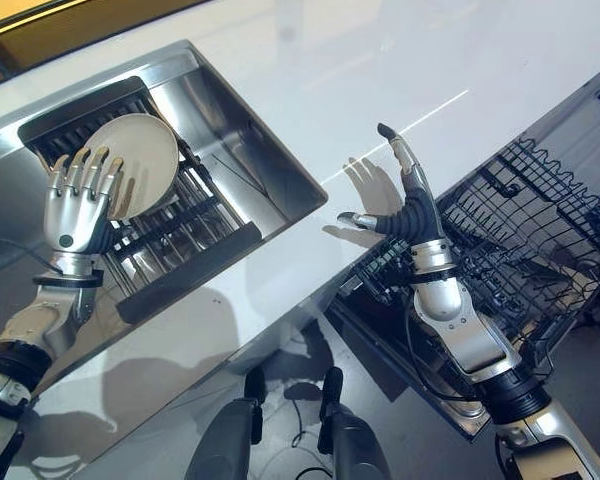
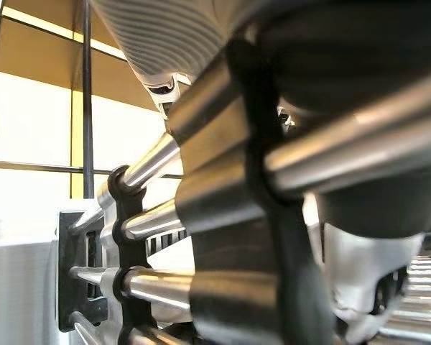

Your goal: Pick up plates and place into dishwasher.

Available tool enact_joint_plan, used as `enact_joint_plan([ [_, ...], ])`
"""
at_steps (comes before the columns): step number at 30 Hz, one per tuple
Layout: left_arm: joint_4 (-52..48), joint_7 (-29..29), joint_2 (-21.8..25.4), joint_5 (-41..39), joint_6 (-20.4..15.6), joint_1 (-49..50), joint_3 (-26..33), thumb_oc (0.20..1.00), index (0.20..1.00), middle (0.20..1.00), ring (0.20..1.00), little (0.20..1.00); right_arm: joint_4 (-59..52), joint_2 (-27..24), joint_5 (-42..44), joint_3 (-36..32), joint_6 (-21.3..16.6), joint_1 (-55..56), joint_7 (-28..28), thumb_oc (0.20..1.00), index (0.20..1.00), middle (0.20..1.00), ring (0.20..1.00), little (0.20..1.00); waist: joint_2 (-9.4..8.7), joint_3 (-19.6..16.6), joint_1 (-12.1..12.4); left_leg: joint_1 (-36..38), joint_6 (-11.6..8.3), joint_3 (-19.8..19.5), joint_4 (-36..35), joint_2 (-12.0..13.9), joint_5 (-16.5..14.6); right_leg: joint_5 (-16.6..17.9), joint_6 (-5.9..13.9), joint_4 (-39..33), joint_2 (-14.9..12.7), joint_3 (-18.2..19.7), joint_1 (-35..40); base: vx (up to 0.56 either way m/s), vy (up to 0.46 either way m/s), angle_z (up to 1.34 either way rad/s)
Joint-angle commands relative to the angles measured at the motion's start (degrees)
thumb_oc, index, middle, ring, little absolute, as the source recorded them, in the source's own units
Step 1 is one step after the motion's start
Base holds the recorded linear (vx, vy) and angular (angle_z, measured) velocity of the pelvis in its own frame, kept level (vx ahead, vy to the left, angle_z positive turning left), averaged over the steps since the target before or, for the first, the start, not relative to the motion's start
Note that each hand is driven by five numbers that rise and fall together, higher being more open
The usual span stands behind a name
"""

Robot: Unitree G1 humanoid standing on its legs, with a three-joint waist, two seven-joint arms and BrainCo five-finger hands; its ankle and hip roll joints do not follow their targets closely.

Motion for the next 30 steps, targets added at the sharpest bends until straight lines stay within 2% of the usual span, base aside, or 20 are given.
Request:
enact_joint_plan([
  [1, 5.5, 2.5, -11.3, -3.1, 2.5, -7.0, 1.4, 1.000, 1.000, 1.000, 1.000, 1.000, -6.0, 1.8, -1.6, -3.0, -1.0, -9.2, -1.0, 1.000, 1.000, 1.000, 1.000, 1.000, -6.92, 9.6, -0.9, -0.9, 1.78, 1.0, -2.2, -1.1, 0.7, -3.1, 3.50, 9.0, -2.0, 2.0, -0.8, -0.02, 0.082, -0.08],
  [4, 6.1, 4.2, -12.0, -3.7, 3.1, -7.2, 1.9, 1.000, 1.000, 1.000, 1.000, 1.000, -5.9, 1.8, -1.9, -3.2, -1.1, -9.4, -0.5, 1.000, 1.000, 1.000, 1.000, 1.000, -6.62, 9.9, -1.1, -0.8, 1.88, 1.1, -2.3, -1.4, 0.7, -3.3, 3.32, 9.6, -2.2, 2.0, -1.4, -0.01, 0.071, -0.09],
  [10, 9.5, 10.7, -13.7, -5.9, 9.3, -8.9, 4.7, 1.000, 1.000, 1.000, 1.000, 1.000, -5.0, 2.8, -3.2, -3.3, -0.4, -11.2, 1.4, 1.000, 1.000, 1.000, 1.000, 1.000, -5.71, 10.5, -1.4, -1.5, 1.94, 1.2, -2.1, -1.9, 0.8, -3.9, 2.65, 11.3, -2.1, 2.3, -3.4, -0.01, 0.063, -0.03],
  [11, 10.4, 11.1, -13.6, -6.4, 10.0, -9.7, 5.0, 0.944, 0.944, 0.944, 0.944, 0.944, -4.6, 2.9, -3.2, -3.1, -0.3, -11.8, 1.5, 1.000, 1.000, 1.000, 1.000, 1.000, -5.70, 10.6, -1.5, -1.6, 1.94, 1.2, -2.0, -1.9, 0.8, -4.0, 2.55, 11.5, -2.1, 2.3, -3.6, 0.00, 0.000, 0.00],
  [16, 13.4, 13.1, -12.4, -7.3, 12.7, -13.5, 5.9, 0.940, 0.940, 0.940, 0.940, 0.940, -3.9, 3.5, -3.2, -2.3, 1.0, -13.9, 1.3, 1.000, 1.000, 1.000, 1.000, 1.000, -6.00, 11.0, -1.5, -2.2, 1.97, 0.9, -1.5, -1.8, 0.7, -4.3, 2.30, 12.6, -2.0, 2.3, -4.6, 0.01, -0.009, 0.06],
  [19, 15.0, 12.9, -11.9, -8.1, 12.4, -15.3, 6.2, 0.705, 0.705, 0.705, 0.705, 0.705, -3.6, 4.1, -3.5, -1.8, 1.5, -14.4, 0.9, 1.000, 1.000, 1.000, 1.000, 1.000, -6.18, 11.0, -1.5, -2.3, 2.05, 0.7, -1.4, -1.8, 0.6, -4.3, 2.15, 12.9, -1.9, 2.2, -4.9, 0.02, -0.016, 0.06],
  [22, 16.5, 11.8, -11.6, -8.4, 10.8, -16.5, 5.8, 0.379, 0.379, 0.379, 0.379, 0.379, -3.3, 4.2, -3.6, -1.5, 1.6, -14.9, 0.8, 1.000, 1.000, 1.000, 1.000, 1.000, -6.12, 11.0, -1.7, -2.6, 2.13, 0.6, -1.1, -1.9, 0.4, -4.3, 2.04, 13.3, -1.8, 2.4, -5.4, 0.01, 0.004, -0.01],
  [23, 16.7, 11.4, -11.7, -8.6, 10.1, -16.7, 5.6, 0.200, 0.200, 0.200, 0.200, 0.200, -3.3, 4.2, -3.5, -1.5, 1.6, -15.1, 0.8, 1.000, 1.000, 1.000, 1.000, 1.000, -6.01, 11.0, -1.8, -2.6, 2.17, 0.5, -1.2, -1.9, 0.4, -4.3, 2.01, 13.4, -1.8, 2.5, -5.6, 0.01, 0.015, -0.04],
  [30, 16.7, 8.8, -13.4, -8.2, 5.8, -16.6, 3.8, 0.200, 0.200, 0.200, 0.200, 0.200, -3.3, 3.8, -3.9, -1.0, 1.9, -16.1, 1.0, 1.000, 1.000, 1.000, 1.000, 1.000, -5.25, 11.8, -2.1, -3.3, 2.45, 0.4, -0.7, -2.3, 0.2, -4.2, 1.83, 13.9, -1.6, 3.2, -6.9, 0.00, 0.041, -0.10],
])
